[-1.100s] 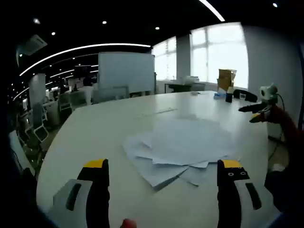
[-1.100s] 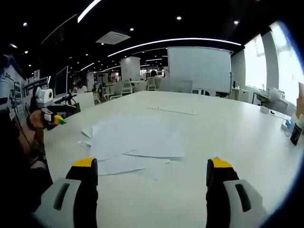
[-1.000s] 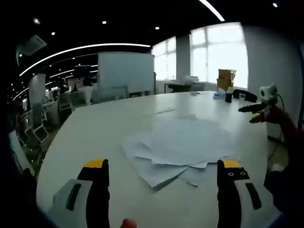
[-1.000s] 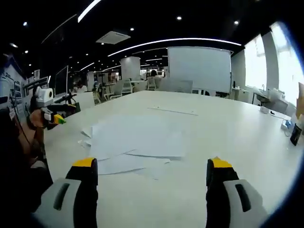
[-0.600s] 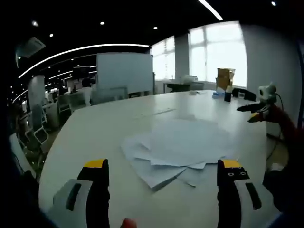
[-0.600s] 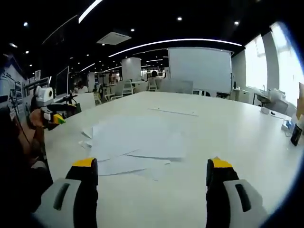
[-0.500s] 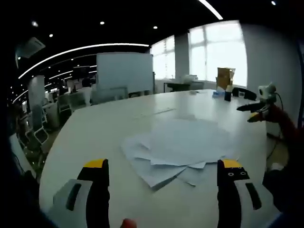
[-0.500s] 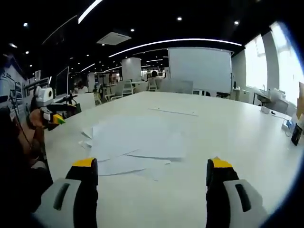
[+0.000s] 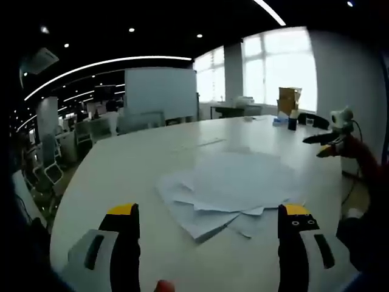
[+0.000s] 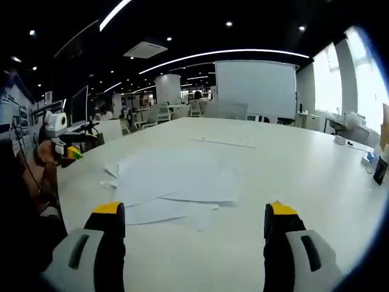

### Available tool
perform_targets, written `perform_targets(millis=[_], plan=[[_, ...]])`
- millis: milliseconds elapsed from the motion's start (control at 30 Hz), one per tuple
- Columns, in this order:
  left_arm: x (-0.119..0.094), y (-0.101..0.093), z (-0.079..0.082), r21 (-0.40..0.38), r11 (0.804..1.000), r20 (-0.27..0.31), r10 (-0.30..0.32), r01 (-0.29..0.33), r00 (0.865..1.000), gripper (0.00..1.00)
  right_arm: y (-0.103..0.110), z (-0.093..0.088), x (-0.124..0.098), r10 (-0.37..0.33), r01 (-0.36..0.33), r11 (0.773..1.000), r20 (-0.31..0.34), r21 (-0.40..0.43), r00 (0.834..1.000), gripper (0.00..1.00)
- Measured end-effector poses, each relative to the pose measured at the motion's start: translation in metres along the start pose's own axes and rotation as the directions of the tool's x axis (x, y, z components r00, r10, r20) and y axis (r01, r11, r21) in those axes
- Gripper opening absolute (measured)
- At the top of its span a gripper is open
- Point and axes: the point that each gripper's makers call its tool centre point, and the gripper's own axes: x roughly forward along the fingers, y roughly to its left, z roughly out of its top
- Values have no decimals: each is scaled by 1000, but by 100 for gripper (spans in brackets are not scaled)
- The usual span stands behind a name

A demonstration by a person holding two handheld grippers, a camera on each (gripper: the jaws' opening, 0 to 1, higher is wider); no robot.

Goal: Organize the stack of printing papers by aligning and flattening the scattered papers on the table

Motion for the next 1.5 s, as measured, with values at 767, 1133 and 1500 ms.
perform_targets(millis=[767, 1133, 1500], plan=[[6, -3, 2, -1, 1000, 8, -11, 11, 1000, 97, -3, -4, -7, -19, 19, 1000, 12, 6, 1000, 90], [9, -7, 0, -3, 1000, 9, -24, 24, 1000, 97, -7, -3, -11, -31, 31, 999, 21, 12, 999, 90], [5, -3, 3, -1, 1000, 20, -13, 13, 1000, 97, -4, 3, -5, -20, 20, 1000, 22, 3, 1000, 90]])
